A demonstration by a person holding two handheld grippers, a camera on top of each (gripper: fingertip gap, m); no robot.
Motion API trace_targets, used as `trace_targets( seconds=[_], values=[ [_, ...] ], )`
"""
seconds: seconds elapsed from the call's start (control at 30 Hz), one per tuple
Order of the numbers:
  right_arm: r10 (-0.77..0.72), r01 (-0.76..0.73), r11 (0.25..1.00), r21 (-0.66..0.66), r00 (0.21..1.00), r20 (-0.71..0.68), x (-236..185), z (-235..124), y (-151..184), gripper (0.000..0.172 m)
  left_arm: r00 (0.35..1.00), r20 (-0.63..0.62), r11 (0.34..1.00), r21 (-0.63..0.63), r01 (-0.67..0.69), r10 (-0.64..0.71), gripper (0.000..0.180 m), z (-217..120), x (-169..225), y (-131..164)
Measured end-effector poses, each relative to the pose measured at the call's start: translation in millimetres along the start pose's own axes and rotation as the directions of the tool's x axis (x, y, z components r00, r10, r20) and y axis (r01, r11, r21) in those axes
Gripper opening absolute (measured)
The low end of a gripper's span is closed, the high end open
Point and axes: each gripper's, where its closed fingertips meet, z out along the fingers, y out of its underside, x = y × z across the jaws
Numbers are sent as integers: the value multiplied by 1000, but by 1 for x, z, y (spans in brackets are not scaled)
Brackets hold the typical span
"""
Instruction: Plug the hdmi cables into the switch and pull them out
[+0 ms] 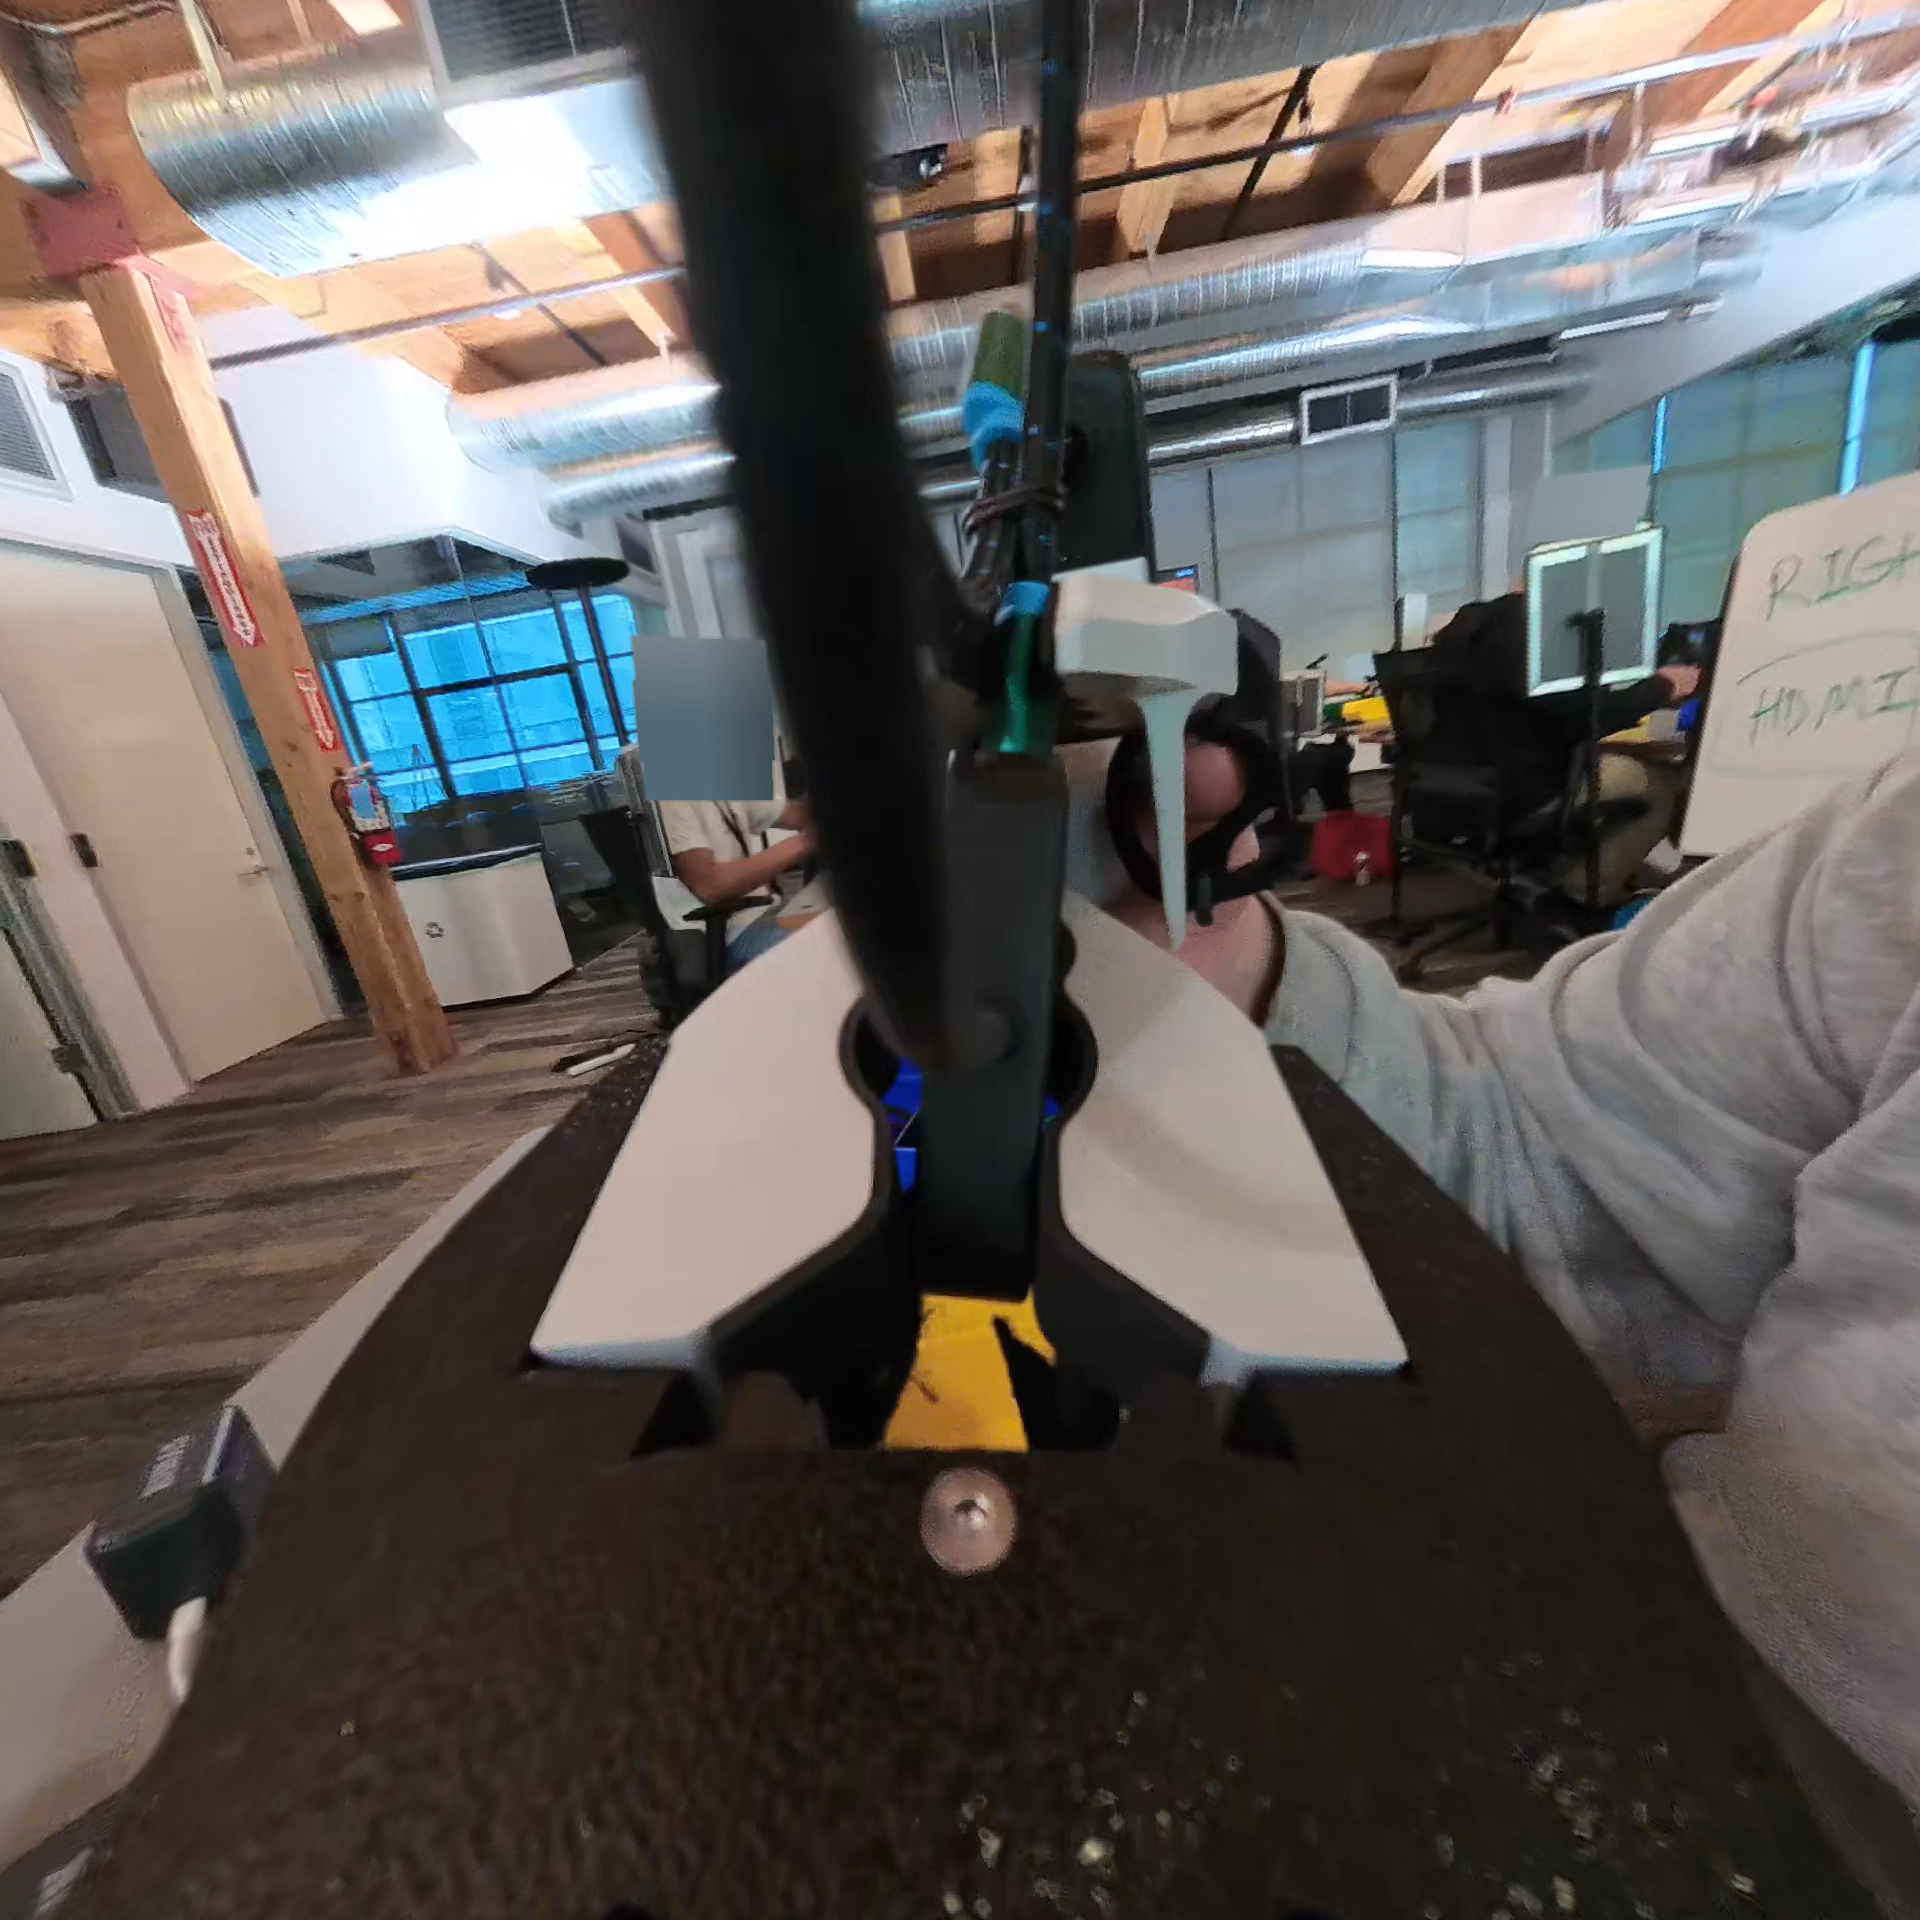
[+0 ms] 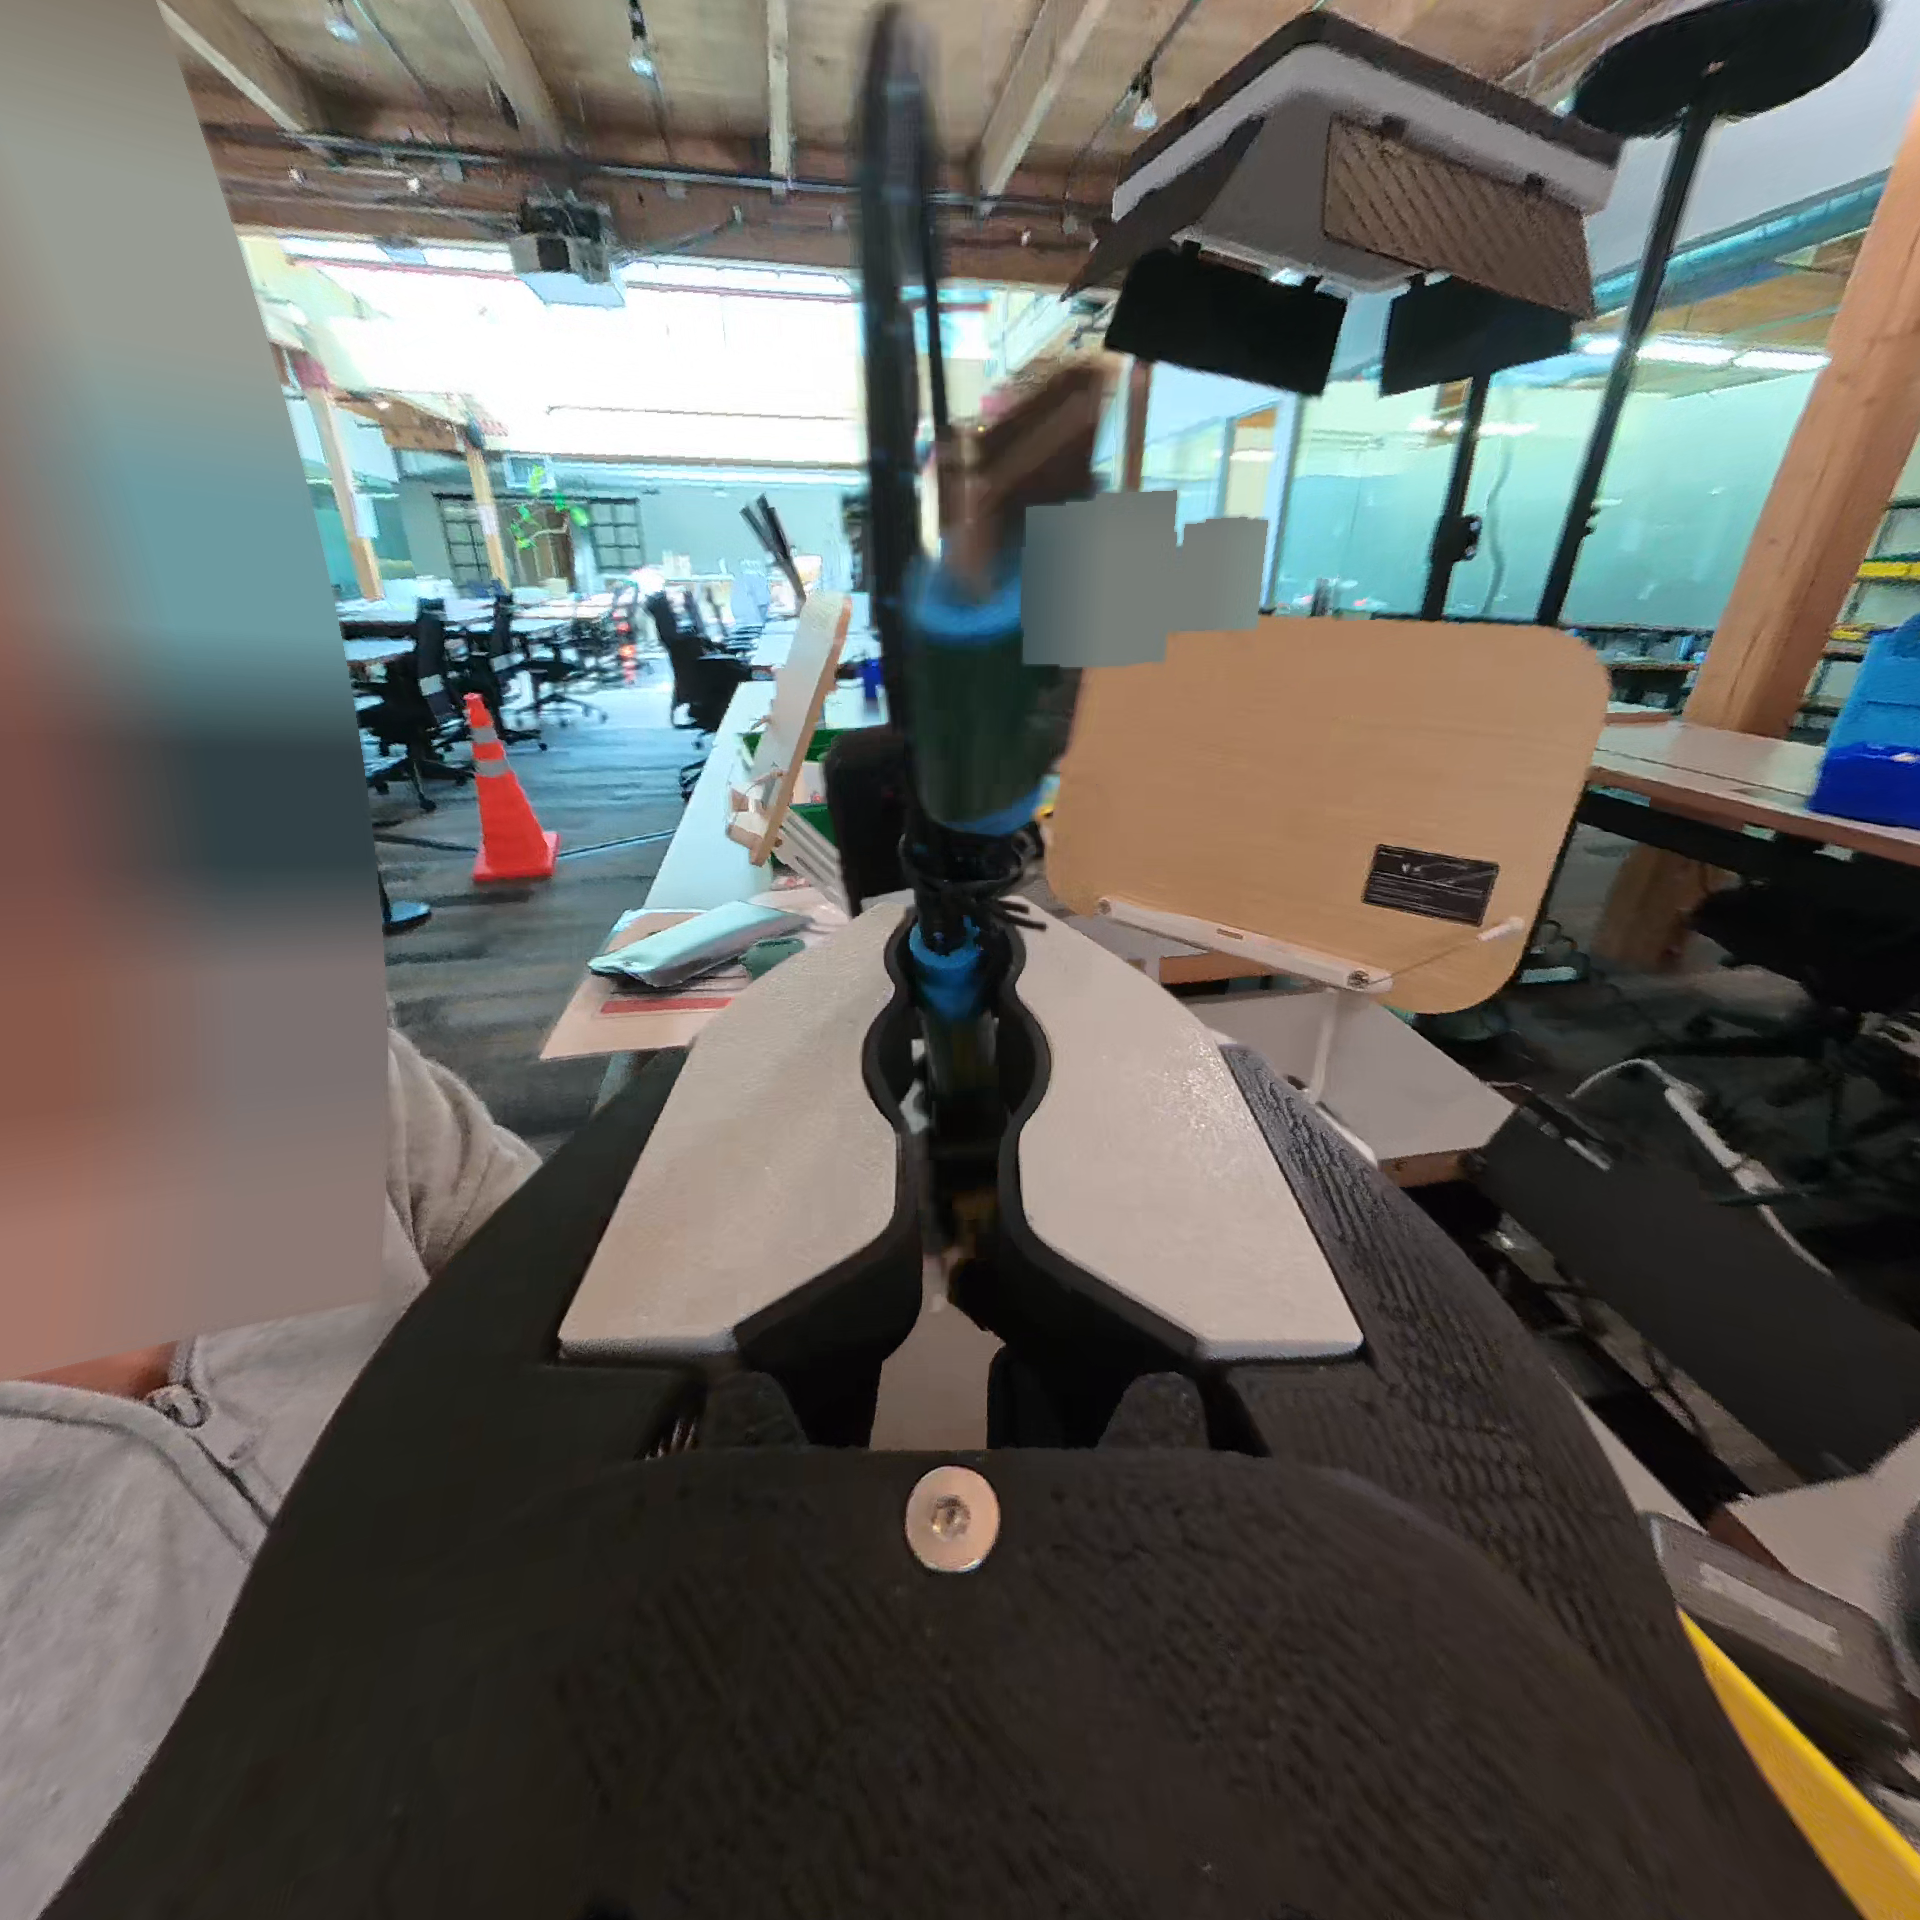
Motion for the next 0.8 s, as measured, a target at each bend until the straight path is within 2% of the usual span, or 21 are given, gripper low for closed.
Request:
trace_targets(
  seconds=[0.1, 0.17, 0.23, 0.3, 0.37, 0.43, 0.5, 0.57, 0.6, 0.63, 0.73, 0.8],
  values=[
    [-91, 90, 996, -15, 994, -57, -1, -4, 0, 10, 1000, -2, 999, -39, -10, 10, 22, 1, 3, 2],
    [-264, 252, 963, -98, 955, -135, 2, -8, 5, 11, 999, -26, 998, -67, 18, -19, 22, 0, 6, 2],
    [-310, 292, 948, -127, 938, -155, -1, -11, 7, 11, 999, -44, 996, -93, 5, -9, 22, 1, 10, 5],
    [-242, 230, 968, -101, 961, -134, -4, -15, 7, 10, 992, -108, 993, -108, 53, -65, 21, 2, 19, 6],
    [-79, 77, 996, -35, 995, -61, -12, -18, 5, 11, 963, -223, 987, -91, 134, -151, 21, 4, 36, 2],
    [49, -49, 999, -4, 999, -1, -16, -23, 3, 9, 956, -237, 983, -102, 156, -176, 22, 7, 40, 3],
    [-17, 15, 999, -37, 998, -67, -9, -29, 9, 10, 971, -171, 980, -139, 141, -164, 21, 9, 30, 12],
    [-180, 163, 980, -114, 969, -168, -3, -34, 15, 11, 987, -100, 976, -194, 102, -124, 21, 11, 22, 22],
    [-225, 203, 970, -131, 957, -183, -4, -36, 16, 11, 983, -126, 975, -195, 106, -131, 21, 11, 26, 21],
    [-198, 180, 977, -118, 966, -165, -8, -38, 16, 10, 977, -157, 974, -195, 114, -146, 21, 13, 33, 21],
    [46, -49, 998, -42, 997, -64, -15, -45, 14, 10, 948, -236, 964, -207, 166, -214, 22, 16, 47, 21],
    [62, -67, 996, -59, 995, -78, -13, -50, 19, 8, 943, -231, 954, -235, 186, -241, 21, 18, 46, 28]
  ],
)
